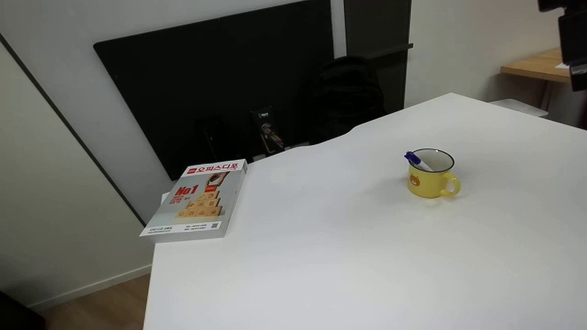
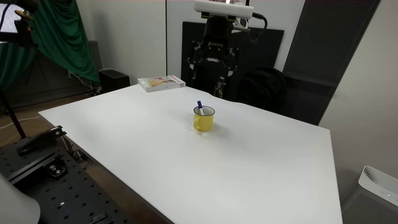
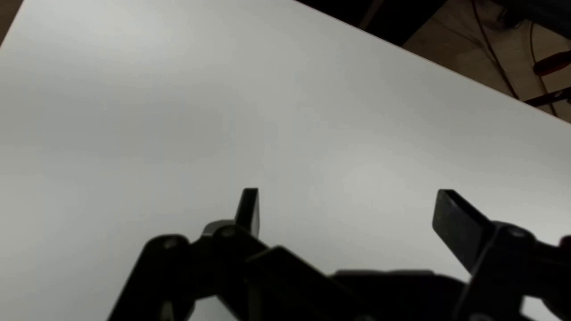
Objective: Remove the marker from the mug cup, place it on the table then put it back in the mug cup
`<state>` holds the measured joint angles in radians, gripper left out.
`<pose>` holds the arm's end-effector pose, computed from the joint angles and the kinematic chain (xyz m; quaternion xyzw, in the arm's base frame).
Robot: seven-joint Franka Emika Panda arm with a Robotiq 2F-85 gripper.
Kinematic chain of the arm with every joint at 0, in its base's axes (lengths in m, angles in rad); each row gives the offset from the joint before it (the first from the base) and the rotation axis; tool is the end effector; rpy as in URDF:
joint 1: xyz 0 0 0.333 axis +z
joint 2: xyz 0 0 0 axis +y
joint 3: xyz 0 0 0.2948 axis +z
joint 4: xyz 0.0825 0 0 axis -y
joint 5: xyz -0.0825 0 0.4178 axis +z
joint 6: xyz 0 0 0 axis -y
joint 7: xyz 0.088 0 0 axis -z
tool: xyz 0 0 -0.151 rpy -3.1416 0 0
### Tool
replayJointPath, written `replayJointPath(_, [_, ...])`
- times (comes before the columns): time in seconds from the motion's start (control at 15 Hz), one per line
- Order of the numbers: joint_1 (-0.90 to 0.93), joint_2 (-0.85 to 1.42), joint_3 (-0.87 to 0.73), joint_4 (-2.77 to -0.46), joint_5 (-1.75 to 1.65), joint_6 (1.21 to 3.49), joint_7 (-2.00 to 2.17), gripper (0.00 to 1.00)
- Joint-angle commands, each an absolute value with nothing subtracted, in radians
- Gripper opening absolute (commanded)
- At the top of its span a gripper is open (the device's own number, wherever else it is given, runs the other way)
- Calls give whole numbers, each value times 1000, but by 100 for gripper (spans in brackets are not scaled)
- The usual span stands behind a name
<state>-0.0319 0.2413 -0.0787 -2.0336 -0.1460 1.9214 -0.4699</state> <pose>0.5483 -0.0781 0.2215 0.9589 0.2109 -0.1887 0.0193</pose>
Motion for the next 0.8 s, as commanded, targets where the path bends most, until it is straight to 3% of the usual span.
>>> replayJointPath(0.0, [-39,443,-50,-1791,-234,1809,-499,100])
replayJointPath(0.4, [-11,661,-21,-1549,-433,1746,-576,100])
replayJointPath(0.73, [44,720,-16,-1521,-610,1841,-621,100])
